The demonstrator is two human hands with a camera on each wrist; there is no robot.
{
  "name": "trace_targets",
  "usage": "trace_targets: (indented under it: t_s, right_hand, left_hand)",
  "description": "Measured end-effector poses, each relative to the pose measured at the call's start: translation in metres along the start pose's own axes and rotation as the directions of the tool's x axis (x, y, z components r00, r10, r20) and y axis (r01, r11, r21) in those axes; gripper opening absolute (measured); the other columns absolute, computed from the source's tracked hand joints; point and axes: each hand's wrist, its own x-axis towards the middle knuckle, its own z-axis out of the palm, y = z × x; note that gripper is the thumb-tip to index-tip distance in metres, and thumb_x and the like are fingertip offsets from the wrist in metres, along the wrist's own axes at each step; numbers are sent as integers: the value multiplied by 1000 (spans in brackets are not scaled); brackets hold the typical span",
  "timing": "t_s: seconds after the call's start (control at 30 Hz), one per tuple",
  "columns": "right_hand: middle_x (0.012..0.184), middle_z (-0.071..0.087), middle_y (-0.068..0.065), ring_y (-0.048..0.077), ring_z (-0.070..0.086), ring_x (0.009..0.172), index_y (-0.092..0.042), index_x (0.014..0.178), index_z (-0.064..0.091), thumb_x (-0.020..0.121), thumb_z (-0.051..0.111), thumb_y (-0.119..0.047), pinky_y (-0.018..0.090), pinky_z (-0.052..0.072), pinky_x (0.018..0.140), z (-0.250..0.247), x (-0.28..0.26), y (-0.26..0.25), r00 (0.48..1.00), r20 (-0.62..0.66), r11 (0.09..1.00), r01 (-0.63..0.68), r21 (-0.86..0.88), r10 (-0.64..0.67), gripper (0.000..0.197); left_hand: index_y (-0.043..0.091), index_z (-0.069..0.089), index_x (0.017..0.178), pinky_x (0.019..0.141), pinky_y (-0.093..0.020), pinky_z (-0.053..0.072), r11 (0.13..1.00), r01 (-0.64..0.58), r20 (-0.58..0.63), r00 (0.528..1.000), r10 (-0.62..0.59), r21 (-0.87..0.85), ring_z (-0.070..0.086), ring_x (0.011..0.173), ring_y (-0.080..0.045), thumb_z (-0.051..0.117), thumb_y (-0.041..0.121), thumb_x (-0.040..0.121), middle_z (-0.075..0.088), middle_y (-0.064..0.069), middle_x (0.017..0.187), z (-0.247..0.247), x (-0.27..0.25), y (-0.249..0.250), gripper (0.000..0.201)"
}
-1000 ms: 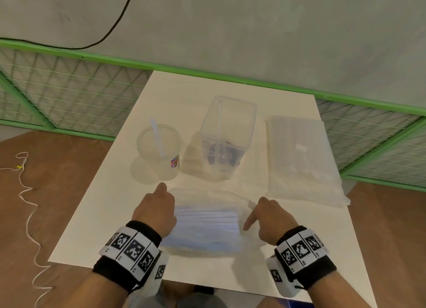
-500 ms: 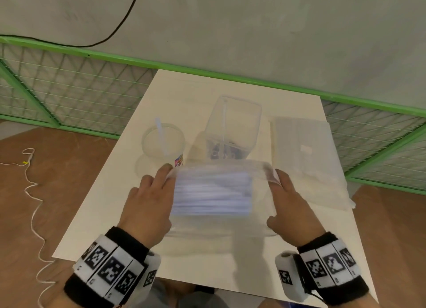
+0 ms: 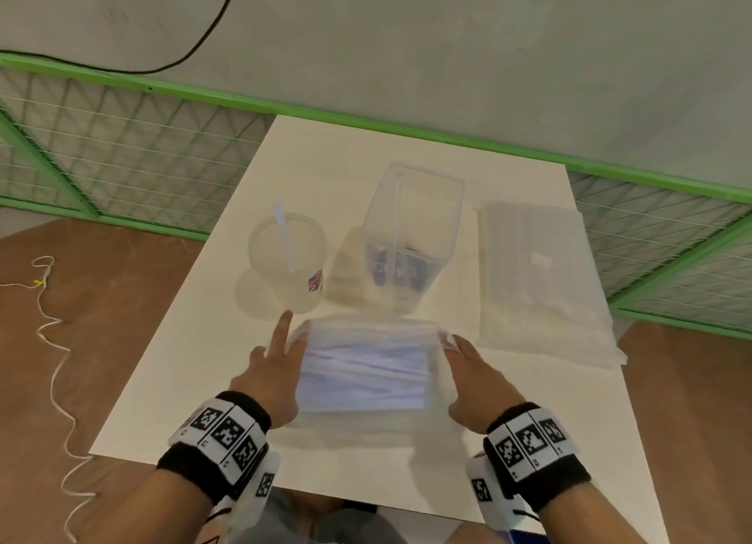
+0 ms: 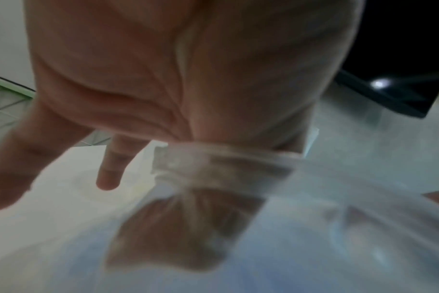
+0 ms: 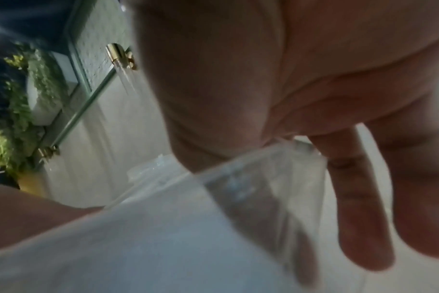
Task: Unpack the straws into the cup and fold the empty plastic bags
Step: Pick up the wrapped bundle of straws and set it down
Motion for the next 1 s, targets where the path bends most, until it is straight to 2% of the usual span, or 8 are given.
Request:
trace_targets:
  t_s: [0.17, 0.33, 0.47, 0.6, 0.73, 0.8, 0.87, 1.0]
  right_hand:
    - [159, -3, -23, 24, 62, 96, -37, 149, 19, 78, 50, 2, 34, 51, 77, -8, -2, -4, 975, -221, 996, 33, 82, -14, 87]
    - [160, -6, -20, 28, 55, 121, -39, 154, 1, 80, 53, -2, 37, 47, 95, 4, 4, -9, 1000, 12, 1000, -20, 1, 20, 98]
    - [157, -2, -25, 29, 60, 110, -41, 152, 2, 78, 56, -5, 34, 47, 82, -12, 2, -9, 986, -164, 998, 10, 65, 1, 99]
    - [160, -6, -22, 28, 60, 110, -41, 152, 3, 79, 55, -7, 39, 50, 91, 1, 10, -15, 999, -16, 999, -51, 7, 52, 96]
    - [158, 3, -22, 25, 60, 100, -41, 152, 9, 77, 52, -5, 36, 51, 83, 6, 14, -16, 999, -33, 999, -28, 36, 29, 94]
    - [156, 10, -20, 25, 59, 107, -38, 153, 11, 79, 53, -7, 34, 49, 84, 5, 13, -14, 999, -29, 1000, -21, 23, 22, 91]
    - [155, 17, -17, 25, 54, 118, -36, 153, 16, 81, 54, -13, 34, 48, 92, 4, 14, -10, 1000, -13, 1000, -13, -7, 13, 85]
    - [158, 20, -14, 22, 46, 131, -39, 146, 35, 86, 54, -22, 34, 41, 104, 0, 16, -6, 998, -32, 998, -59, -18, 59, 65]
  left_hand:
    - [46, -35, 139, 89, -48, 53, 995, -41, -78, 996, 34, -91, 25, 137, -35, 52, -4, 69, -46, 10, 145, -8, -1, -6, 123]
    - [40, -36, 141, 95, -42, 51, 999, -20, 62, 998, 22, -31, 28, 136, -41, 65, -1, 73, -51, -1, 142, -7, 8, -9, 129]
    - [40, -38, 141, 98, -44, 49, 996, -63, 60, 996, 66, -62, 22, 141, -42, 66, -2, 69, -50, 3, 143, -23, 11, -14, 133]
    - [37, -36, 142, 94, -42, 51, 999, -35, 159, 987, 33, 11, 27, 138, -42, 73, 4, 71, -47, -5, 148, -15, 17, -14, 134]
    - [35, -31, 146, 89, -37, 53, 998, -49, 193, 980, 55, -33, 39, 130, -38, 73, 3, 71, -44, -7, 150, -23, 19, -19, 132]
    - [36, -21, 150, 65, -24, 51, 993, -60, 184, 980, 78, -98, 56, 102, -28, 68, -3, 72, -42, -5, 151, -33, 15, -21, 124]
    - [37, 1, 153, 56, -19, 45, 983, -59, 138, 987, 84, -176, 58, 96, -27, 63, -7, 74, -34, -1, 155, -39, 12, -25, 110]
    - [32, 47, 137, 83, -21, 46, 954, -9, -29, 1000, 0, -299, 47, 128, -28, 54, -3, 82, 2, 4, 162, -39, 4, -29, 66]
